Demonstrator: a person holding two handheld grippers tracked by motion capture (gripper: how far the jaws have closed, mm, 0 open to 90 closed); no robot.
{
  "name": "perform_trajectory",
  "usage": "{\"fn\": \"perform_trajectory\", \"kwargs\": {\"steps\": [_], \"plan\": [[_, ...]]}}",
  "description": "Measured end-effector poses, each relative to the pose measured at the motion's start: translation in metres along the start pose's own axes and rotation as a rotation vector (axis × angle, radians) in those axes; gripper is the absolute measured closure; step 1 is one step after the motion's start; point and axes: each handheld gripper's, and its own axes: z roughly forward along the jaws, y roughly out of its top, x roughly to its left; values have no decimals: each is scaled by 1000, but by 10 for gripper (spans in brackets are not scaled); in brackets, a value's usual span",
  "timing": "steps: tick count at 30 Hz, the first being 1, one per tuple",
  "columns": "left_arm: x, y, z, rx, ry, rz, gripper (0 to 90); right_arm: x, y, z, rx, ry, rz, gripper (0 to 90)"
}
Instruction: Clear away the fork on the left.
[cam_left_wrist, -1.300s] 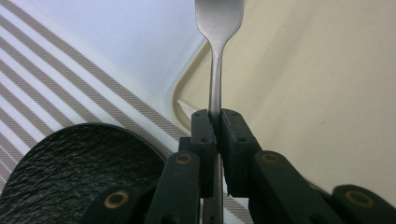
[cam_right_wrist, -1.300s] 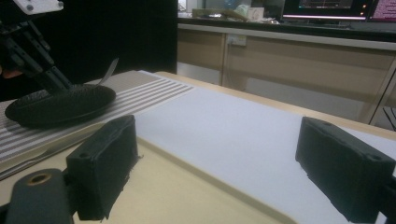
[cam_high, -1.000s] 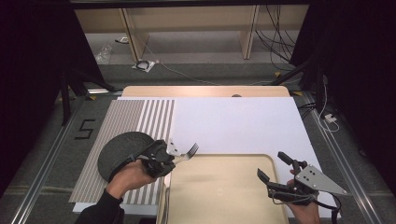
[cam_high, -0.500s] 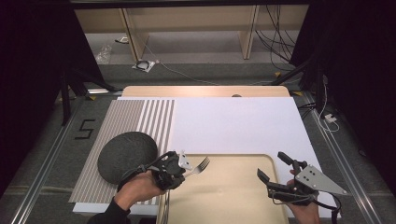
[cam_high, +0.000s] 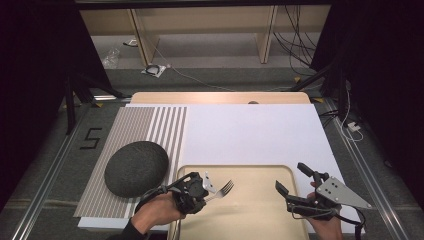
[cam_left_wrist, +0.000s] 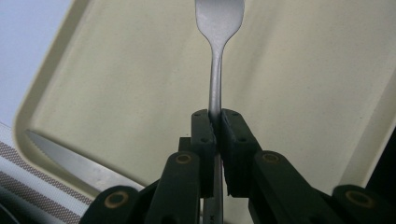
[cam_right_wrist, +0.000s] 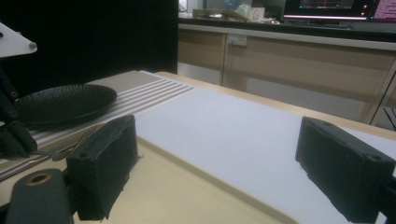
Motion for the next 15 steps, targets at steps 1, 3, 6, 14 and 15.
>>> {"fn": "perform_trajectory", "kwargs": {"steps": [1,3,6,14,15], "plan": [[-2,1,1,3,-4,4,837,0,0,0,0,0,-2,136],[-6,2,3,7,-15,10,837,0,0,0,2,-1,-1,136],[-11,4,7,17,-29,14,838,1,0,0,1,0,-4,136],[-23,6,16,43,-64,17,838,1,0,1,3,2,-3,136],[-23,6,17,45,-65,15,837,1,0,1,1,2,-4,136]]}}
